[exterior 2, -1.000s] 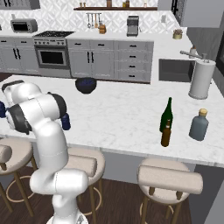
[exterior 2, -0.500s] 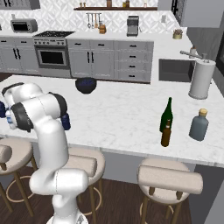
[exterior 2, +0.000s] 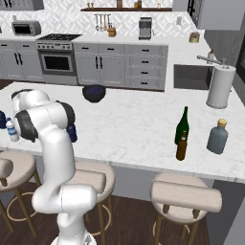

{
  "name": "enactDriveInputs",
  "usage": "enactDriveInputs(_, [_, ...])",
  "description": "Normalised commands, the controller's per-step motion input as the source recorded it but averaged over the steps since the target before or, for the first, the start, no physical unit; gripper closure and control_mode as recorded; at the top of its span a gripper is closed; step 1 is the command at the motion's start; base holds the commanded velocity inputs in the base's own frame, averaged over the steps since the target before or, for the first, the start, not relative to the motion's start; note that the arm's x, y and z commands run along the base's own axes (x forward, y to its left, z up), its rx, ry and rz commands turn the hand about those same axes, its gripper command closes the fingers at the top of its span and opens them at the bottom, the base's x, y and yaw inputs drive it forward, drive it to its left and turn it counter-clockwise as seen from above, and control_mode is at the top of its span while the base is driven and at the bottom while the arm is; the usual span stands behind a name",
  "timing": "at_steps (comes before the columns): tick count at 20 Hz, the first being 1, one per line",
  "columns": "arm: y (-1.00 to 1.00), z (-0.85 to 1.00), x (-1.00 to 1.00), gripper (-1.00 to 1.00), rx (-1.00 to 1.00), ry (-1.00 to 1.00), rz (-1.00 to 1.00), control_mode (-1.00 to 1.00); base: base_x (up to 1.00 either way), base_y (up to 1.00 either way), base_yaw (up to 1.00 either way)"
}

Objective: Move the plastic bottles in the middle to the plastics group, and the glass bottles in the middle to the glass group.

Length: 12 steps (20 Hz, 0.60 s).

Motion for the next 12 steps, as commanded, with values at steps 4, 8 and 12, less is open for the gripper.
enactDriveInputs(4, [0.03, -0.46, 0.0, 1.0, 0.09, -0.19, 0.01, -1.0, 0.0, 0.0, 0.0])
enactDriveInputs(8, [0.22, -0.55, 0.0, 1.0, 0.09, -0.05, 0.0, -1.0, 0.0, 0.0, 0.0])
enactDriveInputs(12, [0.17, -0.46, 0.04, 1.0, 0.11, 0.0, 0.0, -1.0, 0.0, 0.0, 0.0])
